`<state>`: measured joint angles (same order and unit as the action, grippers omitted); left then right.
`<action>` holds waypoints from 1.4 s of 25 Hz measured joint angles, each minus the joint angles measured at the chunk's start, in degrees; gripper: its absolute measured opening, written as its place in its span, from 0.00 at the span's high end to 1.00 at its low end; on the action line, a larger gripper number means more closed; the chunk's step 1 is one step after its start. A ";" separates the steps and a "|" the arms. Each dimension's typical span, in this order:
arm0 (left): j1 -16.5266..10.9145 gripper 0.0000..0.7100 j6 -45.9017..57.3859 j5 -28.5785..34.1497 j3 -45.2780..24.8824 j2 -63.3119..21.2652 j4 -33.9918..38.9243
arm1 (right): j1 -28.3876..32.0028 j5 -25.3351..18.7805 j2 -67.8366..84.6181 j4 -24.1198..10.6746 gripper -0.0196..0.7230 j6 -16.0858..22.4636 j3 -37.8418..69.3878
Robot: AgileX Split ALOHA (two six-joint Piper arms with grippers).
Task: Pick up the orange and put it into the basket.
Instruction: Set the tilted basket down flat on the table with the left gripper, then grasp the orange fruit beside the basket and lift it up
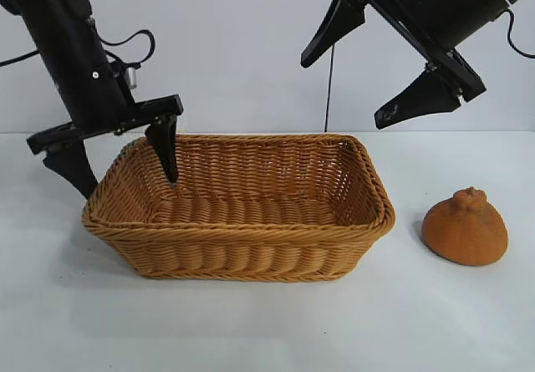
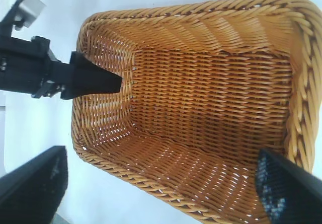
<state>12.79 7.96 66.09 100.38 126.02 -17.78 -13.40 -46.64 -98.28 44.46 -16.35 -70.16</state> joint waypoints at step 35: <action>-12.57 0.05 -10.23 3.37 -41.59 -54.33 13.94 | 0.00 -0.98 0.00 -1.26 0.04 0.16 0.00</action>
<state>0.22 -2.26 69.47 58.79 71.70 -3.85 -13.40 -47.62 -98.28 43.20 -16.18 -70.16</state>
